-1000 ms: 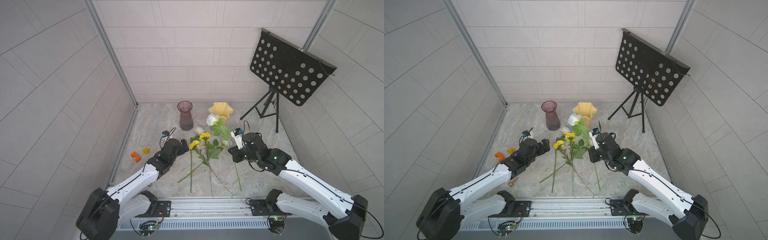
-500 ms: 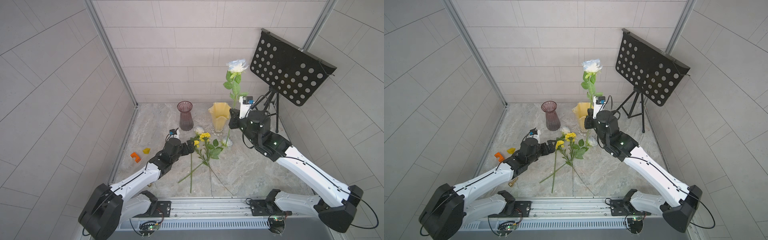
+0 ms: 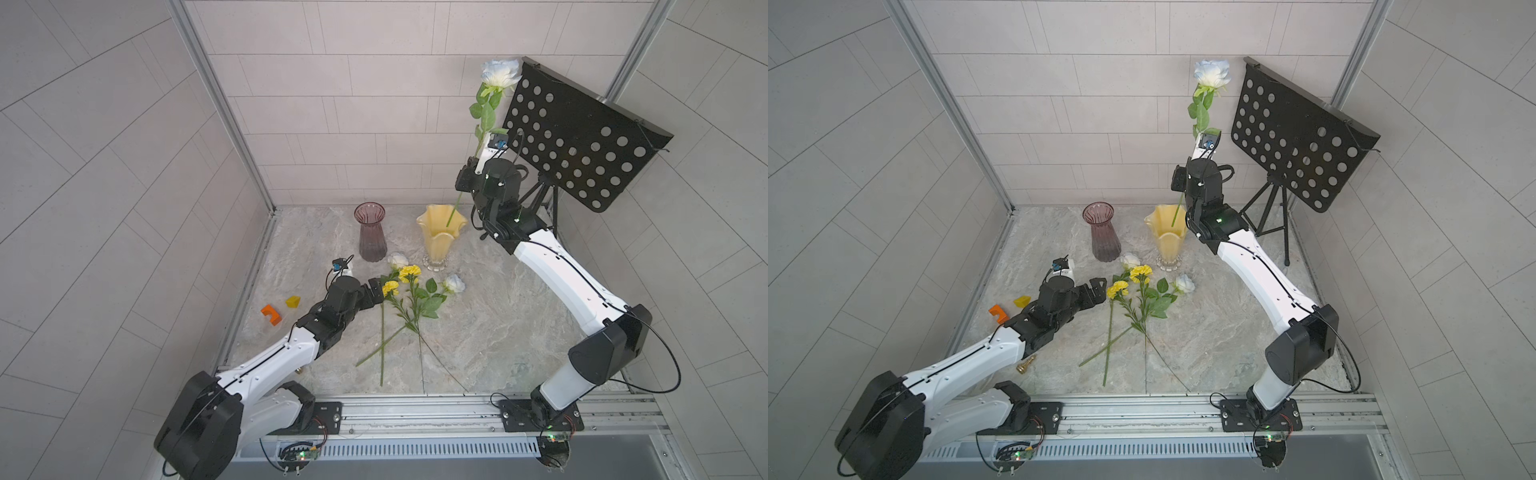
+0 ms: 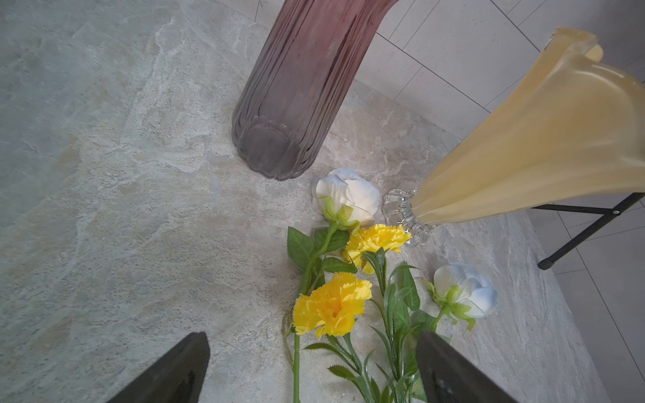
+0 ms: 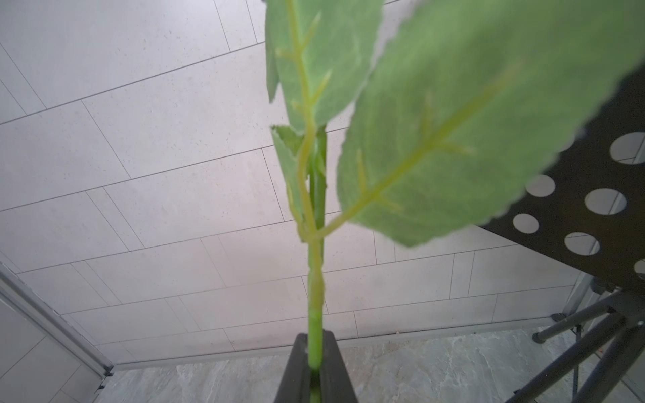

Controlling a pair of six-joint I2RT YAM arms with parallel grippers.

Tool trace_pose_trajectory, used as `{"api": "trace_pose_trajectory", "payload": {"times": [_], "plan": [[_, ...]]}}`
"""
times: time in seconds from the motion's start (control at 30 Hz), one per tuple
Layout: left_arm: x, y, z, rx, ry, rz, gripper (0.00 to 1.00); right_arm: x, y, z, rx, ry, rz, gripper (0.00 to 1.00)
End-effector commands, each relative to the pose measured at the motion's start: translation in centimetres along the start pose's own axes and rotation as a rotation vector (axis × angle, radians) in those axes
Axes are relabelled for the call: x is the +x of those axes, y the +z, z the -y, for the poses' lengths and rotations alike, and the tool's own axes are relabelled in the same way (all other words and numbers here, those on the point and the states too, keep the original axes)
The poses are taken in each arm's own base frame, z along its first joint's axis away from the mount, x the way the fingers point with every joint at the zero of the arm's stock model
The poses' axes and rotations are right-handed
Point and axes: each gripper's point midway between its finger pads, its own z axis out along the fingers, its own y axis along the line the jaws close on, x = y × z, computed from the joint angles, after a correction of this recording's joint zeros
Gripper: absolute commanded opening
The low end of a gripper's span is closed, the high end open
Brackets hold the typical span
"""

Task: Arrange the flowers in different vases according to their colors
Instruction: Insert the flower into the vase.

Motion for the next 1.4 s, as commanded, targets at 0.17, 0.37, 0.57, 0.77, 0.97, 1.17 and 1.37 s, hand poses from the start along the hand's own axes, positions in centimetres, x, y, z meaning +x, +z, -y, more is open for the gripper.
{"api": "trace_pose_trajectory", "payload": {"times": [0.17, 0.37, 0.57, 0.77, 0.97, 1.17, 1.37], "plan": [[0.4, 0.1, -0.5, -0.022, -0.004, -0.008, 1.00, 7.0, 4.1, 0.7, 0.015, -0.047, -0.025, 0.00], [0.1, -0.2, -0.9, -0.031, -0.007, 0.010, 1.00, 12.2, 4.5, 0.2, -0.034, -0.048, -0.121, 0.00], [0.1, -0.2, -0.9, -0.033, -0.008, 0.012, 1.00, 13.5, 3.4, -0.4, -0.050, -0.059, -0.179, 0.00], [0.1, -0.3, -1.1, -0.043, -0.006, 0.014, 1.00, 14.3, 2.3, 0.1, -0.044, -0.038, -0.230, 0.39], [-0.1, -0.5, -1.4, -0.057, -0.005, 0.025, 1.00, 14.4, 0.3, 0.7, -0.049, -0.016, -0.256, 0.58], [-0.4, -0.8, -2.1, -0.095, -0.008, 0.041, 1.00, 13.0, -3.0, 0.5, -0.079, -0.018, -0.307, 0.60], [-2.5, -4.3, -9.0, -0.514, -0.155, 0.191, 1.00, 15.7, -9.5, -0.7, -0.173, -0.068, -0.465, 0.60]]}}
